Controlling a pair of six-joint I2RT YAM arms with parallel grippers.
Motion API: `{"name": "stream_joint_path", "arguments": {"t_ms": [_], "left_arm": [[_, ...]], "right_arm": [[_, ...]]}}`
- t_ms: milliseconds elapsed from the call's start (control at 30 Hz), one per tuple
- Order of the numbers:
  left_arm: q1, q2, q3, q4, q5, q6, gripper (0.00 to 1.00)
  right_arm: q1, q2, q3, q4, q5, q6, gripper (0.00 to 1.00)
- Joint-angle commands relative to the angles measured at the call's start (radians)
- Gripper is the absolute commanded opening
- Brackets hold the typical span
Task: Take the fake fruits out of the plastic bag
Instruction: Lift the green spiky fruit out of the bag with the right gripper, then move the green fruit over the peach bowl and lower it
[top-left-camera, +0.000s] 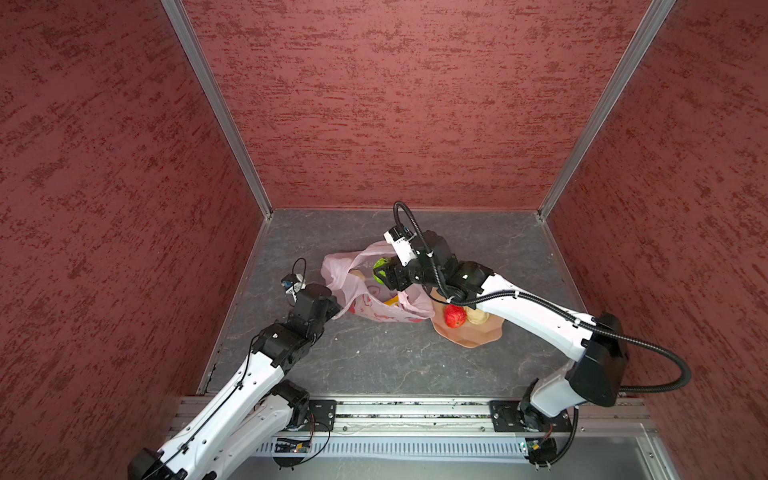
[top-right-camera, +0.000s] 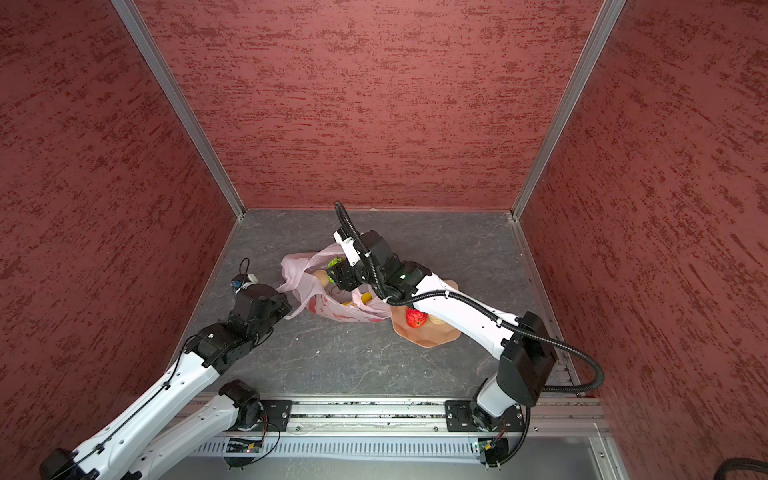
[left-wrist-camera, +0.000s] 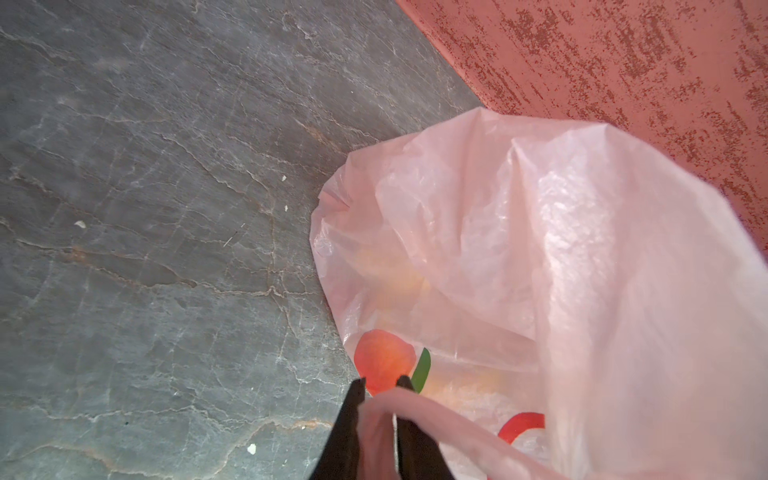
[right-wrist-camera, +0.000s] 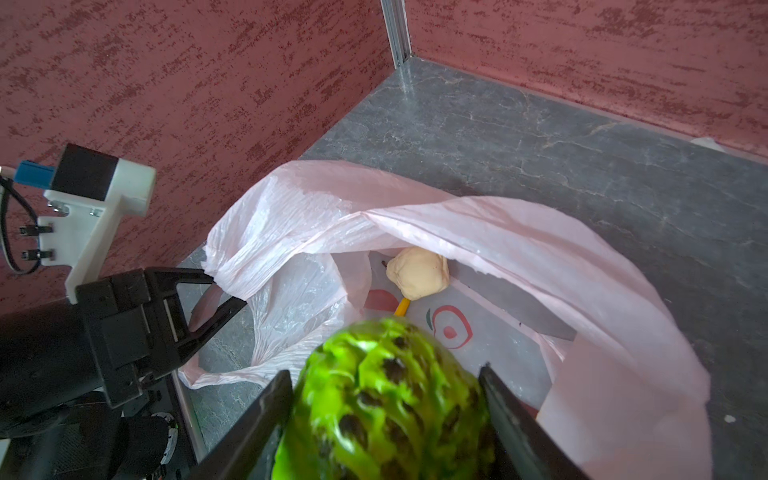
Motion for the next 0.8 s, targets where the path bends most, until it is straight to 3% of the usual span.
{"name": "stream_joint_path", "arguments": {"t_ms": [0,400,767], "left_arm": [[0.016,-0.029,-0.017,-0.021,-0.014,-0.001,0.18],[0.055,-0.063,-0.001,-0.061,0.028,0.048,0.18],[0.079,-0.072,0.008,-0.08,0.053,0.076,0.18]], "right_arm": [[-0.001,-0.052,0.051,-0.026,0.05,-0.03,0.37],[-0.114,-0.178,0.024,-0.098,0.196,-0.019,0.36],[-0.34,-0.245,-0.208,-0.091,0.182,0.118,0.36]]}}
